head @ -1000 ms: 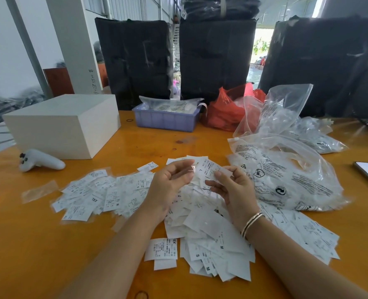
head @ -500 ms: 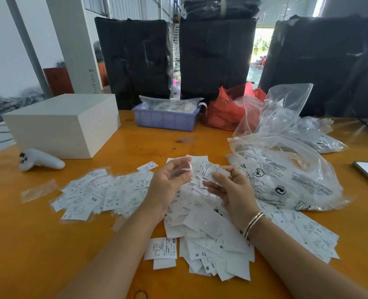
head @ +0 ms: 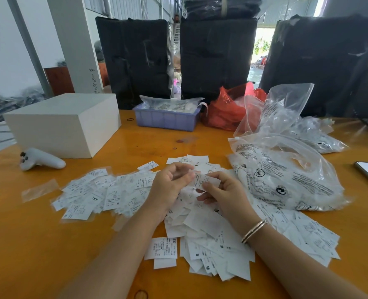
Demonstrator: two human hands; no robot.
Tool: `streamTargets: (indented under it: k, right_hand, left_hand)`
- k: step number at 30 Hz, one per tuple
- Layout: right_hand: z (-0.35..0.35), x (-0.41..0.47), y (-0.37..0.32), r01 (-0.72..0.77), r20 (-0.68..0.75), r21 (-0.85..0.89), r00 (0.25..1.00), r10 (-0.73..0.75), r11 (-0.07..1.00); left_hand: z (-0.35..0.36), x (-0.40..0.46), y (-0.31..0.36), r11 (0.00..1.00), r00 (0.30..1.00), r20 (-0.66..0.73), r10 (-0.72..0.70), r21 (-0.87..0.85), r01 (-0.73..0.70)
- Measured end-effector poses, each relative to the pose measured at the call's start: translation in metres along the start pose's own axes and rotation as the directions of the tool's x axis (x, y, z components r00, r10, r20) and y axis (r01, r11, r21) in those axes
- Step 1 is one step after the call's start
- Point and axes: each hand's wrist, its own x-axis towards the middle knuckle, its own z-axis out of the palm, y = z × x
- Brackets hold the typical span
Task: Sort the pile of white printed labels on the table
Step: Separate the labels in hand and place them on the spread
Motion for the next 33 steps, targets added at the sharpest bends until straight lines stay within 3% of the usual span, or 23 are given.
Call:
streamTargets:
  k: [3, 9, 12, 25, 33]
  right_hand:
    - [-0.001, 0.0, 0.002, 0.023, -0.014, -0.072, 1.0, -0.024, 0.997]
    - [-0.008, 0.001, -0.001, 0.114, -0.134, 0.208, 0.987, -0.087, 0.971]
    - [-0.009, -0.001, -0.003, 0.193, -0.173, 0.233, 0.973, -0.155, 0.953]
    - [-0.011, -0.002, -0.002, 0.346, -0.247, 0.119, 0.918, -0.31, 0.931]
    - [-0.008, -0.001, 0.004, 0.391, -0.173, -0.14, 0.895, -0.411, 0.91]
  left_hand:
    - [0.0, 0.0, 0.0, 0.999, 1.0, 0.004, 0.021, 0.049, -0.021]
    - [-0.001, -0.001, 0.002, 0.996, 0.998, -0.056, -0.003, 0.092, 0.009]
    - [0.0, -0.002, 0.005, 0.996, 0.999, -0.033, 0.0, 0.091, 0.003]
    - [-0.001, -0.002, 0.007, 0.997, 0.998, -0.036, -0.05, 0.056, 0.052]
    - [0.0, -0.004, 0.008, 0.999, 1.0, -0.008, -0.023, 0.032, 0.023]
